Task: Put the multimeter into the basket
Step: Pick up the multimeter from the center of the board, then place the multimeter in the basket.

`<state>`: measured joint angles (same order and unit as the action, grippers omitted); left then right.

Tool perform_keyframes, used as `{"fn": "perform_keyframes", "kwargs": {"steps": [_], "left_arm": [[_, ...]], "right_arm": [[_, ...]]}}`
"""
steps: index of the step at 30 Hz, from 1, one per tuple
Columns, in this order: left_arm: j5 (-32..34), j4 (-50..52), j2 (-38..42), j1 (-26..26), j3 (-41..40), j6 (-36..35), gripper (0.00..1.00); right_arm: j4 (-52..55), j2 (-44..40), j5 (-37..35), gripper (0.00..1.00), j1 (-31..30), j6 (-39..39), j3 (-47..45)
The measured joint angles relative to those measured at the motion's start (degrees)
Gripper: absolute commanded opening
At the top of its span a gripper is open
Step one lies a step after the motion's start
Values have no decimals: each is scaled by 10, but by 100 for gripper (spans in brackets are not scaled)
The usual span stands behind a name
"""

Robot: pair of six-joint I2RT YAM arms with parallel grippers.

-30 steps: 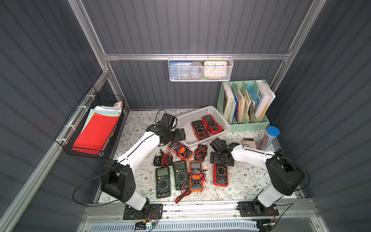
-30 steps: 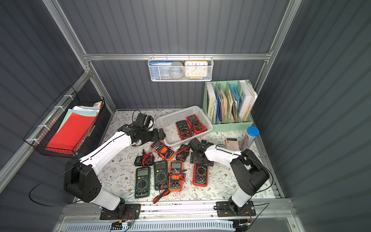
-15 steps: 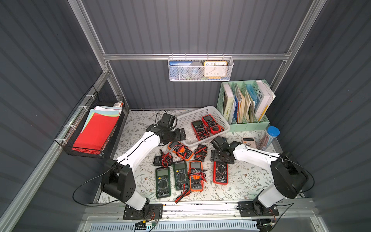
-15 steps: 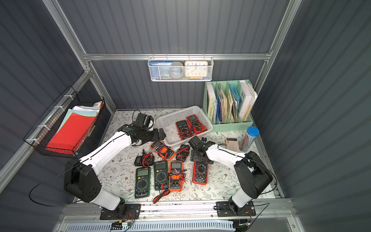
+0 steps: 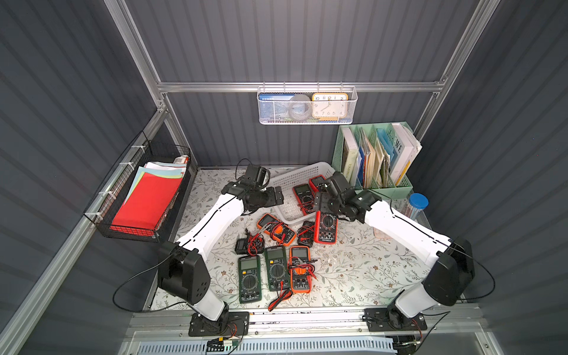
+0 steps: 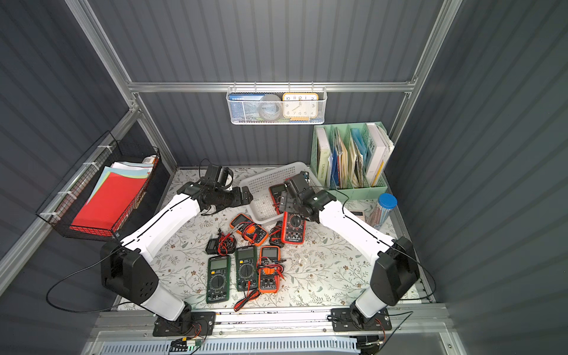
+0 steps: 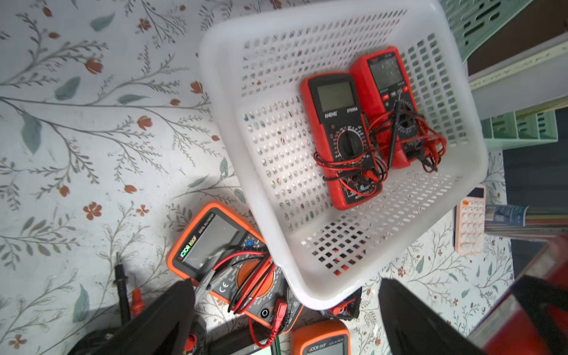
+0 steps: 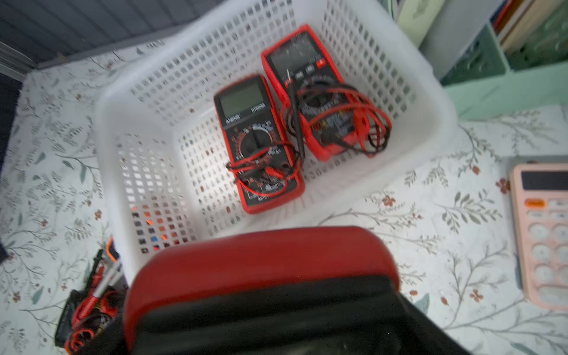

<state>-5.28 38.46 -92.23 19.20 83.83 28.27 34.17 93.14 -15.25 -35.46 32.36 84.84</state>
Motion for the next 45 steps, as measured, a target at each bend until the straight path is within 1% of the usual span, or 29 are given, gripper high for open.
{"fn": "perform_keyframes", "kwargs": {"steps": [7,14,19,23,29,34,36,40,45], "left_arm": [[10,5,-10,-54,1,19,99],[10,2,-9,-68,-21,31,99],[10,4,-9,-68,-45,37,99],[5,1,-10,-68,-48,44,99],[-3,-5,-21,-68,-49,50,99],[-7,-10,-31,-68,-49,54,99],[-8,-11,-33,-68,-49,55,99],[-9,-13,-34,-68,-49,57,99],[-10,-14,-34,-68,-49,59,99]], "right_arm": [[-45,130,-21,69,8,-52,167],[-118,251,-38,69,10,-119,270],[-159,319,-33,69,10,-155,289],[-168,360,-13,73,9,-176,288],[-174,373,6,80,-5,-211,289],[-172,393,13,81,-18,-230,312],[-170,405,13,86,-22,-235,324],[-167,423,16,99,-27,-239,337],[-142,461,22,99,-33,-236,368]]}}
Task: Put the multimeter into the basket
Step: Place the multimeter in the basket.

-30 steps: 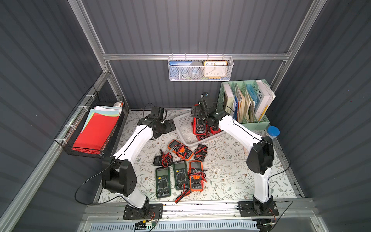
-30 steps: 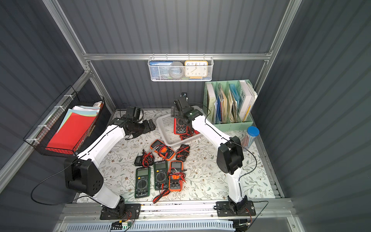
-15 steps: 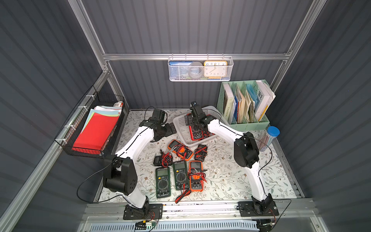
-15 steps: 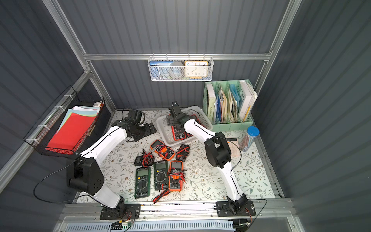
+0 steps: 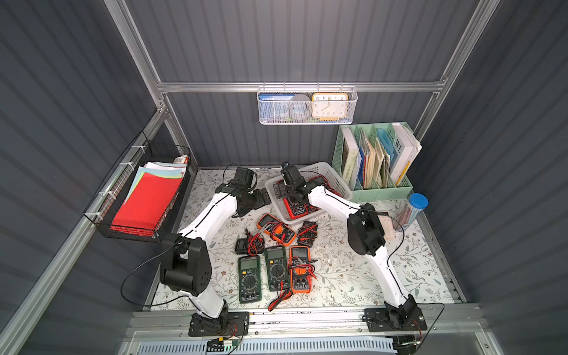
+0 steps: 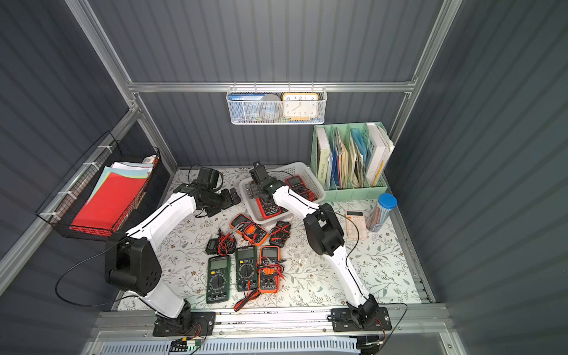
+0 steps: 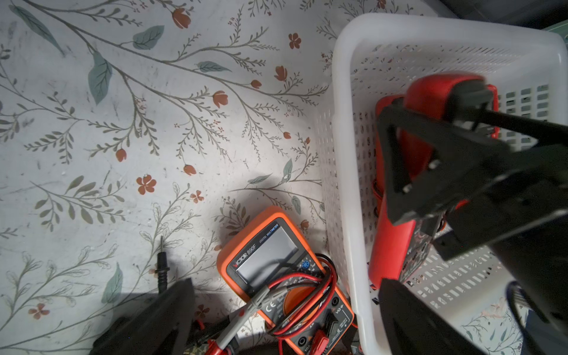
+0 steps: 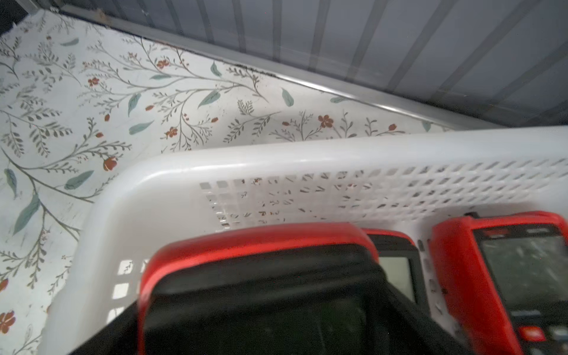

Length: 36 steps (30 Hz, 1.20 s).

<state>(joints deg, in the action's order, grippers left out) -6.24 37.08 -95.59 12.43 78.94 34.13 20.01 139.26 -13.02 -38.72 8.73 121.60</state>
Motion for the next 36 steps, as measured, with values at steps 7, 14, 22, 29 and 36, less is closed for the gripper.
{"fn": "perform_keyframes", "kwargs": {"steps": [7,14,22,29,36], "left_arm": [[0,0,0,0,0,0,99],[-7,0,-3,0,0,0,99],[-11,0,-6,0,0,-3,99],[-11,-1,-9,0,0,-7,99],[-11,-5,-16,0,0,-7,99]], "right_arm": [[53,42,-5,99,0,4,43],[70,35,-10,99,-2,19,63],[89,22,4,99,5,35,79],[90,-7,31,99,11,46,57],[169,7,94,99,28,57,132]]}}
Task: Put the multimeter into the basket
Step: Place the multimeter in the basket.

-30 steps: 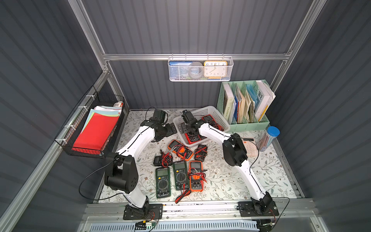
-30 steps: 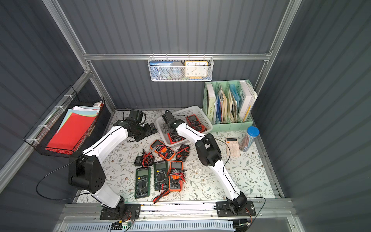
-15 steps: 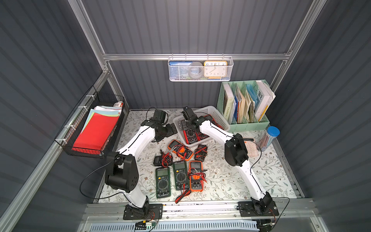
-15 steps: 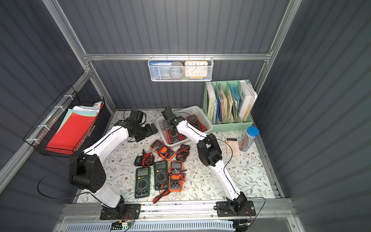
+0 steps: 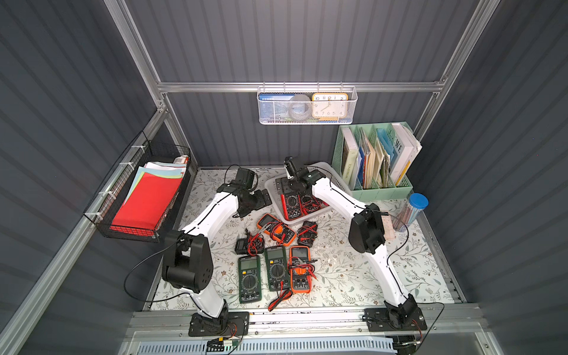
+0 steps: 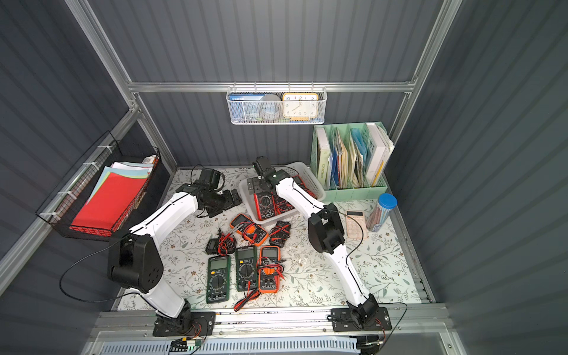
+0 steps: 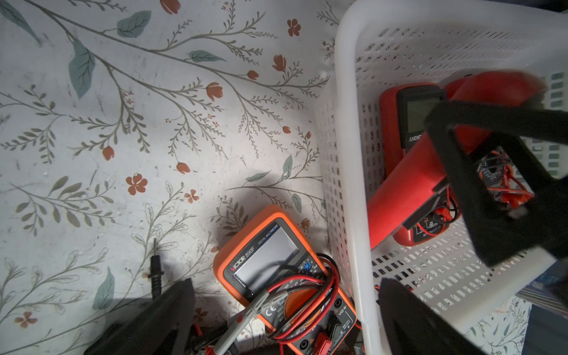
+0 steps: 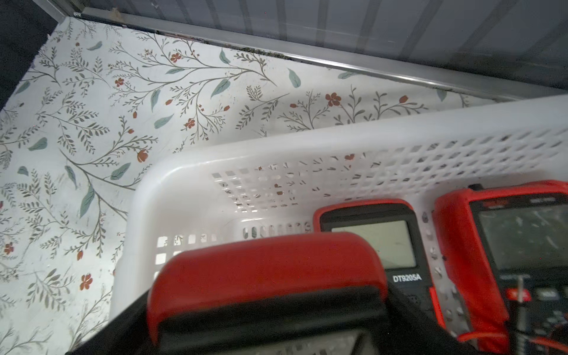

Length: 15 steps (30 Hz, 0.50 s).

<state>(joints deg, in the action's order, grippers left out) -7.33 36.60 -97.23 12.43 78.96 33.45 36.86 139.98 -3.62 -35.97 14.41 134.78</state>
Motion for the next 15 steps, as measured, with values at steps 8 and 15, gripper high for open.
{"fn": "perform_keyframes", "kwargs": {"steps": [8,15], "left_arm": [[0,-7,0,0,0,0,99],[0,-9,0,0,0,0,99]], "right_arm": [[-106,-69,25,99,2,31,-181],[-160,-90,19,99,-5,12,-222]]}}
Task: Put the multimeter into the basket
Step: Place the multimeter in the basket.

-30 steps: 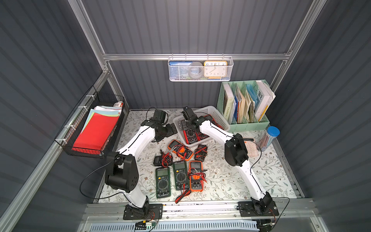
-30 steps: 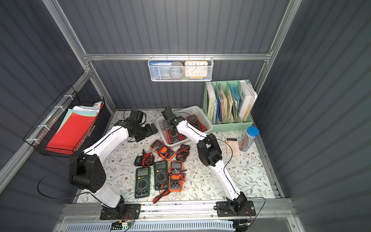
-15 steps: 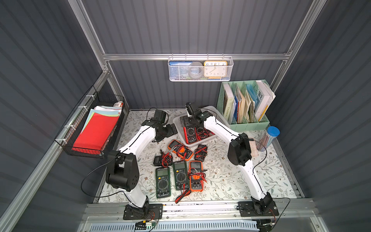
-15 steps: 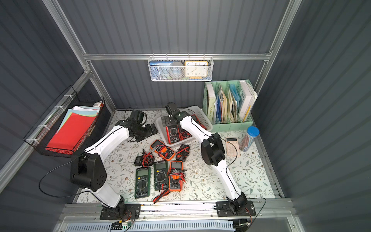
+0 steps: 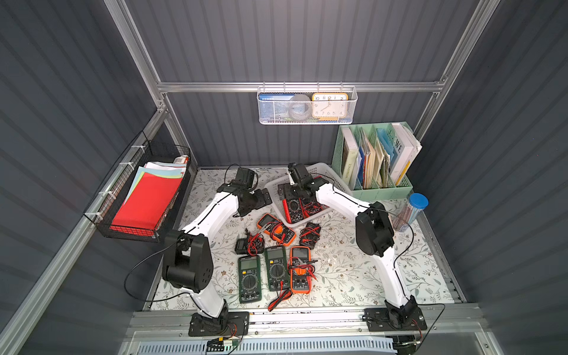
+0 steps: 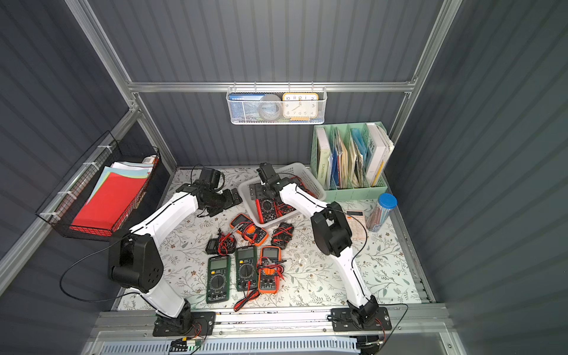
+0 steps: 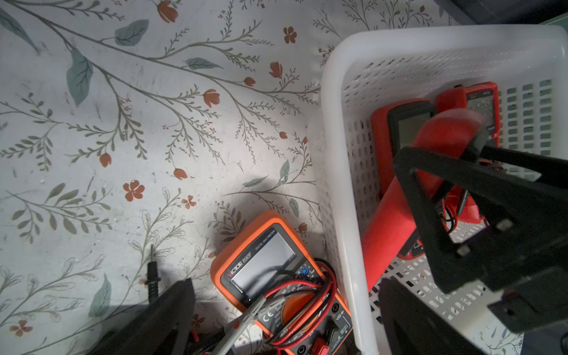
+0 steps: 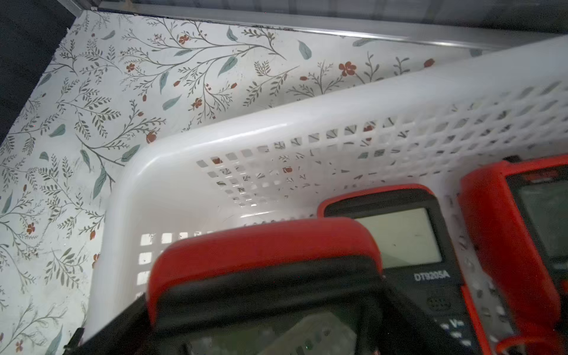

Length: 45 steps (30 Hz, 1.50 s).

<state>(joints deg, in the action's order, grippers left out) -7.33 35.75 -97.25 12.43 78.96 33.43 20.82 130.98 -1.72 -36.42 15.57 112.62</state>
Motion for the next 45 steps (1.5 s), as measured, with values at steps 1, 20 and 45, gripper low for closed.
{"fn": "perform_keyframes", "kwargs": {"steps": [1,20,45], "left_arm": [[0,0,0,0,0,0,99],[-15,0,-10,0,0,-11,99],[-18,0,-11,0,0,-11,99]], "right_arm": [[-9,-3,-2,99,-2,-3,-6],[-54,-35,-11,99,-7,-42,-4],[-9,-72,-33,99,-12,-58,-17]]}}
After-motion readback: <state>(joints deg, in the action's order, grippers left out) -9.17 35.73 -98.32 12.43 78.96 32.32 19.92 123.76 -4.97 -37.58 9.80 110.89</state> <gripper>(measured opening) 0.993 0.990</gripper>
